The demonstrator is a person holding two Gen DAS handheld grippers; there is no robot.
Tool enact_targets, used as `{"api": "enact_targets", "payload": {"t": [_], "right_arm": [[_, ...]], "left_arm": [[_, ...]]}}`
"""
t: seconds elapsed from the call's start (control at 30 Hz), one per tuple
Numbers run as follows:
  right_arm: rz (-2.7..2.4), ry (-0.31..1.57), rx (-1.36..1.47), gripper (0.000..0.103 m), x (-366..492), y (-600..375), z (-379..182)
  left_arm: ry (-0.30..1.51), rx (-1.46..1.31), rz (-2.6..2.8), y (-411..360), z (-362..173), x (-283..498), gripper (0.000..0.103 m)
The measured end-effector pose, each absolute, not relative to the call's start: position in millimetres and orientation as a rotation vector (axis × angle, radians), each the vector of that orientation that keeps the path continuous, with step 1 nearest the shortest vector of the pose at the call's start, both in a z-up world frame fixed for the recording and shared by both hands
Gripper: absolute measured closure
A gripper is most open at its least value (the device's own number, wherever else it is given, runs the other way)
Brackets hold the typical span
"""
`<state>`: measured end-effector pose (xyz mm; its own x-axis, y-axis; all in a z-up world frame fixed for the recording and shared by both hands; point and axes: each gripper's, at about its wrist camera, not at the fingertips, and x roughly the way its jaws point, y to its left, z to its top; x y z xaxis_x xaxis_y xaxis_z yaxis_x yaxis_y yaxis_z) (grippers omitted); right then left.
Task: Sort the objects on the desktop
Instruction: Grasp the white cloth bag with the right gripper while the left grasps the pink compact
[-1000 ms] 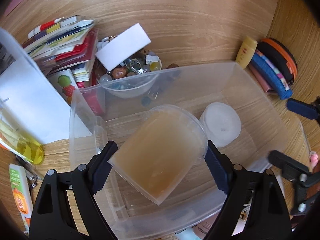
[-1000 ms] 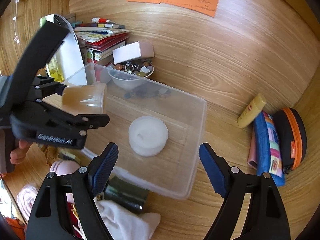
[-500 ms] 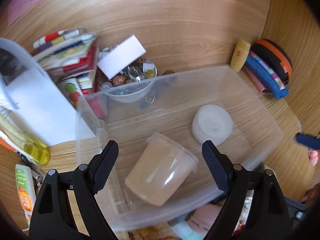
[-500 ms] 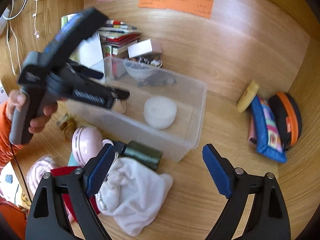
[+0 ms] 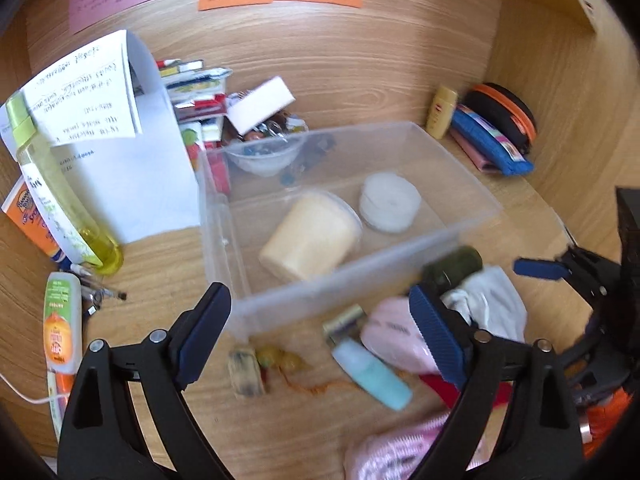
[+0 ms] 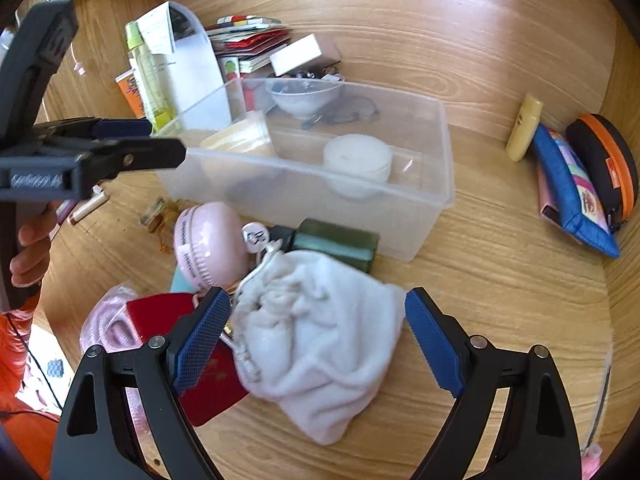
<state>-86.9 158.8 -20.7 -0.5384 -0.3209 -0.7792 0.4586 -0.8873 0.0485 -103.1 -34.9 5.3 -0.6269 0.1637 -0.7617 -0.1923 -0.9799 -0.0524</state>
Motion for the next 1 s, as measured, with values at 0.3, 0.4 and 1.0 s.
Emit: {"api": "enact_targets", "payload": {"t": [0.3, 0.4, 1.0], "right_arm": [[-2.39, 0.179, 1.262, 0.012, -97, 160, -41], [-2.378, 0.156, 1.287, 0.004, -104, 162, -45], [-2.371, 0.061, 1.277, 0.039, -112, 207, -43]], "left_arm": [[0.15, -1.262, 2.55, -5, -20, -88, 0.011], [0.178, -1.276, 2.527, 2, -29, -87, 0.011], [0.149, -1.279, 2.459, 17, -48, -95, 0.011]]}}
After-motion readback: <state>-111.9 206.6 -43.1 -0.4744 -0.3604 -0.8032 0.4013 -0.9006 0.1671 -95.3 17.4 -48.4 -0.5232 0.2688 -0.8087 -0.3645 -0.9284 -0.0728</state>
